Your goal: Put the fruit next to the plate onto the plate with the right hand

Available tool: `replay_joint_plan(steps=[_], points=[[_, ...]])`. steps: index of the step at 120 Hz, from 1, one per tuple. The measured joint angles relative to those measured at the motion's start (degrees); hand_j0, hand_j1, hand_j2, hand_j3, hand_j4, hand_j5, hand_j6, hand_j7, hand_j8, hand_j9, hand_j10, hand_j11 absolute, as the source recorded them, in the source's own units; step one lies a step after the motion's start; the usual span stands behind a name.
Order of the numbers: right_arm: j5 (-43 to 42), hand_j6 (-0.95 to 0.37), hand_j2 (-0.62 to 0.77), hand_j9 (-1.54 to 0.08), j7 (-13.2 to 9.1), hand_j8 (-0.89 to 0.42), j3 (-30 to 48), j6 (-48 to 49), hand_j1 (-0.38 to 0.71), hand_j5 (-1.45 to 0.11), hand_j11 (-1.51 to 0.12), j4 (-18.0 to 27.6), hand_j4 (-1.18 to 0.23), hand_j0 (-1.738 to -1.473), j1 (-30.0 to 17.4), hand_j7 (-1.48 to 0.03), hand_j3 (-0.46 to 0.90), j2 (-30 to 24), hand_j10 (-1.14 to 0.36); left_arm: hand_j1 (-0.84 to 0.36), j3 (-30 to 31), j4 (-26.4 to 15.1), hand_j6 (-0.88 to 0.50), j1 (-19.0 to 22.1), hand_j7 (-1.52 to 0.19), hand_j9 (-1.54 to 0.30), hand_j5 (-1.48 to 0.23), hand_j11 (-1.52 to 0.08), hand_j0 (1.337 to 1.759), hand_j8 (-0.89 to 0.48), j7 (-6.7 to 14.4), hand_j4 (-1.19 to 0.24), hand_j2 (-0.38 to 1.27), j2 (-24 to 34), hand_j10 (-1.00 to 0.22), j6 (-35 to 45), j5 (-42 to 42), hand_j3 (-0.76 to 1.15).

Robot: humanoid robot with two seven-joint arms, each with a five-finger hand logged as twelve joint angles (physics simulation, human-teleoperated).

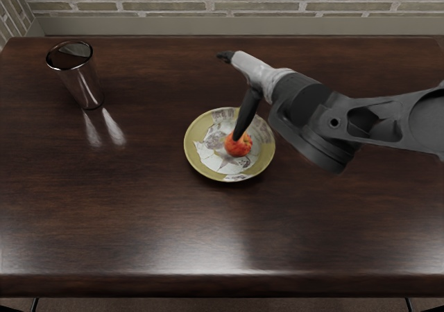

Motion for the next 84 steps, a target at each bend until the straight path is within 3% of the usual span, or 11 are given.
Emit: replay_joint_plan(steps=[10,25,41,63,84], points=[[3.47,-0.04,0.01,-0.06,0.00,-0.03,7.72,2.56,-0.31,-0.06,-0.06,1.22,-0.04,-1.658,-3.25,-0.06,0.00,0.85,-0.04,0.35,0.10,0.01,0.00,-0.24,0.00,0.00,0.00,0.00,1.658,0.00,0.00,0.00,0.00,0.00,0.00,0.00,0.06,0.00],[10.98,-0.02,0.01,-0.03,0.00,-0.02,17.80,7.98,-0.33,-0.03,-0.03,1.92,-0.02,-1.658,-9.42,-0.03,0.00,6.92,-0.02,0.35,0.16,0.02,0.00,-0.24,0.00,0.00,0.00,0.00,1.658,0.00,-0.01,0.00,0.00,0.00,0.00,0.00,0.09,0.00],[19.30,-0.01,0.00,-0.02,0.00,-0.01,30.64,26.74,-0.34,-0.02,-0.02,2.13,-0.01,-1.658,-19.27,-0.02,0.00,9.26,-0.01,0.35,0.18,0.03,0.00,-0.26,0.00,0.00,0.00,0.00,1.658,0.00,-0.01,0.00,0.00,0.00,0.00,0.00,0.11,0.00],[37.75,-0.01,0.00,-0.01,0.00,0.00,41.59,57.25,-0.34,-0.01,-0.01,1.39,-0.01,-1.658,-31.59,-0.01,0.00,-2.30,-0.01,0.35,0.18,0.03,0.00,-0.24,0.00,0.00,0.00,0.00,1.658,0.00,0.00,0.00,0.00,0.00,0.00,0.00,0.11,0.00],[52.98,0.00,0.00,0.00,0.00,0.00,42.97,67.02,-0.35,0.00,0.00,-1.63,0.00,-1.658,-37.52,0.00,0.00,-14.13,0.00,0.35,0.18,0.03,0.00,-0.24,0.00,0.00,0.00,0.00,1.658,0.00,0.00,0.00,0.00,0.00,0.00,0.00,0.11,0.00]])
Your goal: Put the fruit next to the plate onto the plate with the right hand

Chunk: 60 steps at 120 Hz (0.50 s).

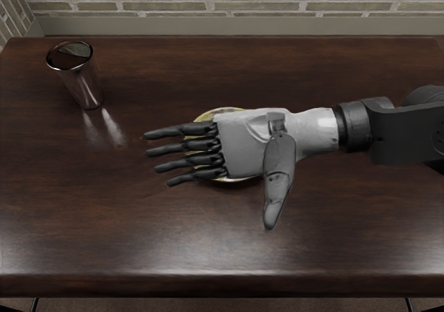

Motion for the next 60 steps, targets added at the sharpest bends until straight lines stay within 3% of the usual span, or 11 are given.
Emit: replay_joint_plan(steps=[36,60], points=[[11.96,0.00,0.00,0.00,0.00,0.00,-2.63,2.13,-0.35,0.00,0.00,-2.85,0.00,-1.658,-1.58,0.00,0.00,-21.48,0.00,0.35,0.04,0.00,0.00,-0.09,0.00,0.00,0.00,0.00,1.658,0.00,0.00,0.00,0.00,0.00,0.00,0.00,0.00,0.00],[13.96,0.01,0.00,0.00,0.00,0.00,-5.52,2.26,-0.35,0.00,0.00,-4.42,0.00,-1.658,-1.74,0.00,0.00,-29.85,0.00,0.35,0.04,0.00,0.00,-0.21,0.00,0.00,0.00,0.00,1.658,0.00,-0.01,0.00,0.00,0.00,0.00,0.00,0.01,0.00]])
